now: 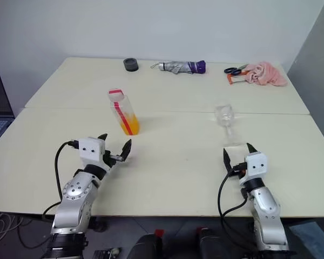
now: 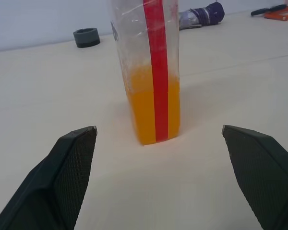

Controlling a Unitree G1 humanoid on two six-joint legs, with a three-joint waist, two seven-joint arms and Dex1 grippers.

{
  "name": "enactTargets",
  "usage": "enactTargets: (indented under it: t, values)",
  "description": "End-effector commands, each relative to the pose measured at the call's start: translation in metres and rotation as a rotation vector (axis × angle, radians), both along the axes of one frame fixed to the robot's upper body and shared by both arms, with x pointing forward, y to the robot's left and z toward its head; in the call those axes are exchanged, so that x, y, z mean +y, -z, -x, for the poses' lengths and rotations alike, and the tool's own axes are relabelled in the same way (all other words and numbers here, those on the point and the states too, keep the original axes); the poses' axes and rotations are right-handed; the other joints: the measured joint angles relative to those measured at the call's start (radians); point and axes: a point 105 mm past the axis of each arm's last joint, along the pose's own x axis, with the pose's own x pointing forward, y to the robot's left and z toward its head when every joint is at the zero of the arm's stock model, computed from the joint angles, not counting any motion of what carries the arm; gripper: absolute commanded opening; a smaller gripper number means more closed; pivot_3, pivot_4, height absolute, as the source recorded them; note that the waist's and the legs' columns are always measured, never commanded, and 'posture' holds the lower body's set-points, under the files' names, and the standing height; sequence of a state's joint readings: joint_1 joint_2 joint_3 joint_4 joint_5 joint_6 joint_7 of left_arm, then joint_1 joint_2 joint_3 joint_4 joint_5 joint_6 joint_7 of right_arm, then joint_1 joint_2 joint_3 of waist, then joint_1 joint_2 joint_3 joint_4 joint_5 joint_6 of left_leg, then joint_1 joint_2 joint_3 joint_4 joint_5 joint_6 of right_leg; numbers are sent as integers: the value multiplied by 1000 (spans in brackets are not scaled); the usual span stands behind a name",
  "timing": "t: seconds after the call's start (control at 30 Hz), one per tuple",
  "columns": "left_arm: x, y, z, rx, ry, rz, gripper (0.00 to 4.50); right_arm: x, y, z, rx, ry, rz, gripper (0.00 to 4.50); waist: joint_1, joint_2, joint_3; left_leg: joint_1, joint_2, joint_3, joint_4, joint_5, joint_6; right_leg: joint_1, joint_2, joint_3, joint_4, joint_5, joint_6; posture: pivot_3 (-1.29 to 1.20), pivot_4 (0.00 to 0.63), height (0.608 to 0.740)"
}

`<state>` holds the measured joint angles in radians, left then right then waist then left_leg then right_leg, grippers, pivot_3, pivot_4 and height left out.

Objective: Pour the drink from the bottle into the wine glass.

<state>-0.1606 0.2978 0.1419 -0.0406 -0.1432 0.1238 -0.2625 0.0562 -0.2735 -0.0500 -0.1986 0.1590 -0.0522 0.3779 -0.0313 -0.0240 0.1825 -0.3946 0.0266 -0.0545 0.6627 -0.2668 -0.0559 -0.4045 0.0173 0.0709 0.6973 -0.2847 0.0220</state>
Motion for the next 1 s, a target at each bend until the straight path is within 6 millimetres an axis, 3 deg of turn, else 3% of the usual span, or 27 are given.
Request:
enactTargets:
  t: [0.03, 0.23, 0.4, 1.0]
  values:
    - [-4, -17, -4, -37, 1, 3, 4480, 28, -26, 16, -26, -254, 37, 4500, 0, 0, 0, 0, 0, 0, 0, 0, 0, 0, 0, 0, 0, 0, 0, 0, 150, 740]
    - [-8, -31, -16, -45, 2, -2, 4480, 54, -51, 23, 8, -485, 70, 4500, -1, 0, 0, 0, 0, -1, 0, 0, 0, 0, 1, -1, 0, 0, 0, 0, 150, 740]
    - [-11, -41, -26, -56, -11, 16, 4480, 71, -54, 28, 40, -601, 106, 4500, 1, 0, 0, 0, -1, -1, 0, 0, 0, 0, 1, -1, 0, 0, 0, 0, 150, 740]
    - [-15, -59, -58, -83, -87, 61, 4480, 91, -69, 26, 36, -720, 90, 4500, 2, 0, 0, -1, -1, -3, 1, 0, 0, 0, 0, -2, 0, 0, 0, 0, 150, 740]
